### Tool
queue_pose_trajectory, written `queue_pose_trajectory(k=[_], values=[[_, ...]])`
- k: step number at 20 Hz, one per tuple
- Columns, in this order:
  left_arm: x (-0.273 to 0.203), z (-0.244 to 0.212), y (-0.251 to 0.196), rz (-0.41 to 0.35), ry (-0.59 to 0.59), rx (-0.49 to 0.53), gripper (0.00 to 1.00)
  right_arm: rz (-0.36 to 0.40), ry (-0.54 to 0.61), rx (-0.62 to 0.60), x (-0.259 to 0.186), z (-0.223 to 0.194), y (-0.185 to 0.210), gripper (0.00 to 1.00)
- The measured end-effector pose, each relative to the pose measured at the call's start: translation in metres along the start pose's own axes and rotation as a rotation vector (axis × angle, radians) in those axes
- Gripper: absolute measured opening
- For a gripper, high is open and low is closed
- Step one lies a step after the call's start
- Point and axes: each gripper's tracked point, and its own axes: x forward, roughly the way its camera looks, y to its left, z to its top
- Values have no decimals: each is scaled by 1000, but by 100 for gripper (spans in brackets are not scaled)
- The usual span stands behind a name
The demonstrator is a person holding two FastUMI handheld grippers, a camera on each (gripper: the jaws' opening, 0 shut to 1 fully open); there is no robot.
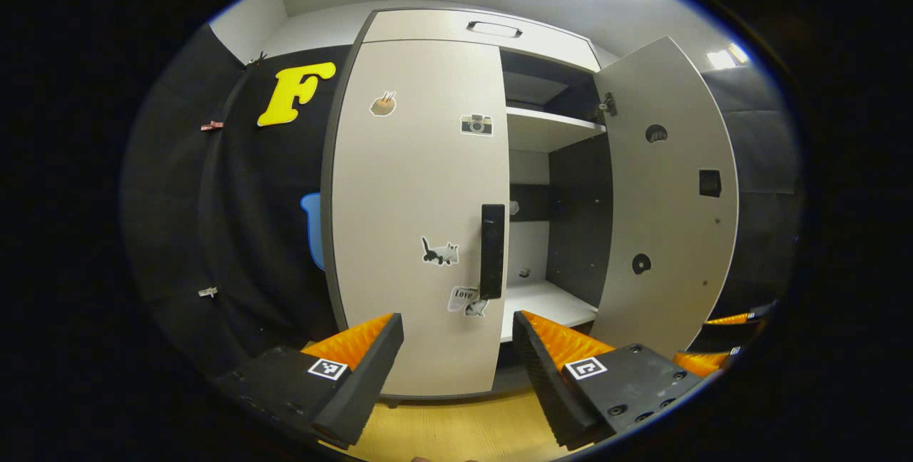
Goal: Open the right door of the double-door shoe cabinet with the right hand, and open the left door with the left hand.
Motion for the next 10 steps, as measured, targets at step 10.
queue_pose_trajectory(k=[10], values=[[110,24,-24,12,6,-28,90,64,-6,-70,0,-24,-9,99]])
